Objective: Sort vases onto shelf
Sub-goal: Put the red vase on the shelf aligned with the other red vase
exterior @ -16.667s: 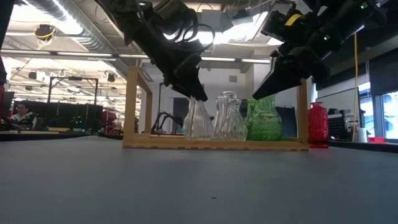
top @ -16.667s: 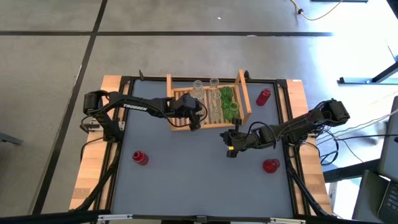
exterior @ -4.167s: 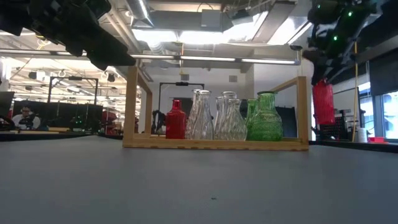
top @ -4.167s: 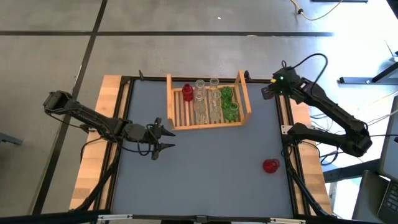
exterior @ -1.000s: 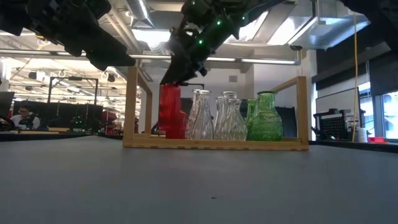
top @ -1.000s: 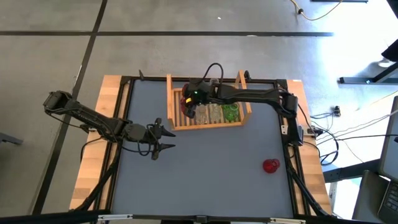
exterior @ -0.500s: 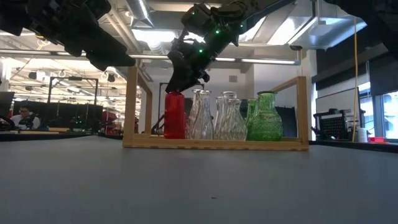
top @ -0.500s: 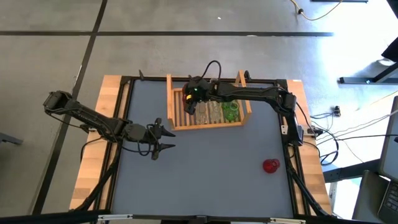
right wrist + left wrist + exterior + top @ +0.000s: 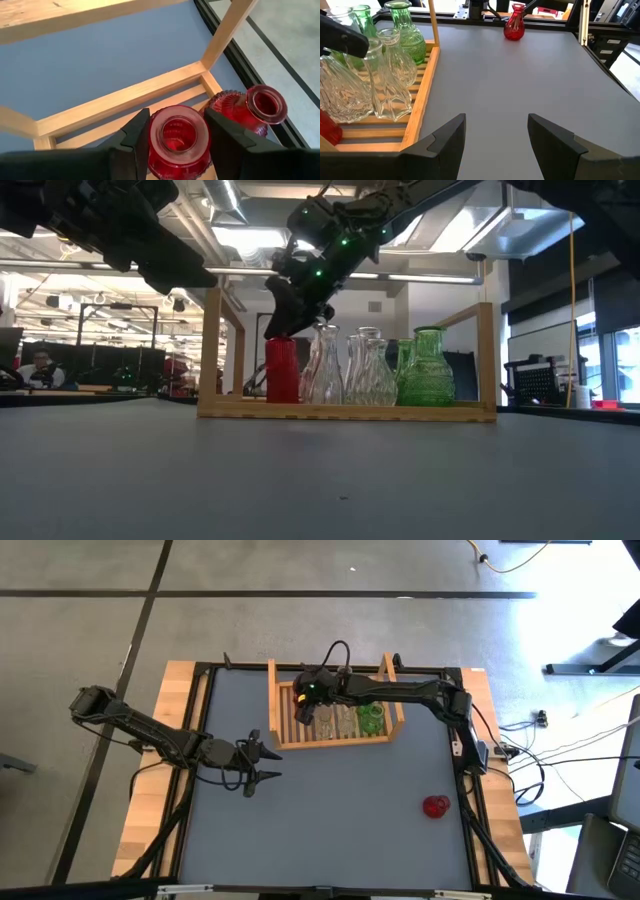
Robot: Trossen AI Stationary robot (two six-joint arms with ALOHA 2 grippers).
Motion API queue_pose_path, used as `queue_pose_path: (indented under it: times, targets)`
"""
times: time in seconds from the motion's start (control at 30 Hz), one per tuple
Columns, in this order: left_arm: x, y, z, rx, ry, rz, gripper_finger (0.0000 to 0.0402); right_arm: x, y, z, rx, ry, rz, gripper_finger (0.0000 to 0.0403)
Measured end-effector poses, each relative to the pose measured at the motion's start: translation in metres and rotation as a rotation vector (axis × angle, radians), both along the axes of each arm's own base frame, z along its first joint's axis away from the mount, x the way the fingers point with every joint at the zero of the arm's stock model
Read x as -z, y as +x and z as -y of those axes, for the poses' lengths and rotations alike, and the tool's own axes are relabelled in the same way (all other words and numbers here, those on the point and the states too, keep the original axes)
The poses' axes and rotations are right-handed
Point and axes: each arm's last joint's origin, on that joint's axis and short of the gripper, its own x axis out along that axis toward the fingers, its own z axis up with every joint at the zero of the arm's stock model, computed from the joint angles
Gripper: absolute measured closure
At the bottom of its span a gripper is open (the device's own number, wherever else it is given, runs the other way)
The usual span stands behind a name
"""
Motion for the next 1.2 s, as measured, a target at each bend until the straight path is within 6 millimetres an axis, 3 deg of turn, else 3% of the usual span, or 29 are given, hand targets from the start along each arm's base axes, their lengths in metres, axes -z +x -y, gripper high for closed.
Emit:
queue_pose_path:
  times: [0.37,0.73,1.0,1.2]
  targets:
    - [0.000,0.000,0.000,-0.003,-0.007,0.000,0.0195,0.000,0.002,0.001,-0.011,-0.017,0.013,0.0247]
    - [0.000,0.000,0.000,-0.003,-0.007,0.000,0.0195,-0.002,0.001,0.001,0.000,-0.076,-0.014,0.0131]
    - [0.000,0.000,0.000,-0.003,-0.006,-0.004,0.0195,-0.043,-0.002,-0.004,-0.012,-0.055,-0.098,0.0104]
    - [0.000,0.000,0.000,-0.002,-0.006,-0.004,0.0195,-0.077,-0.004,-0.036,-0.051,-0.070,-0.173,0.0115]
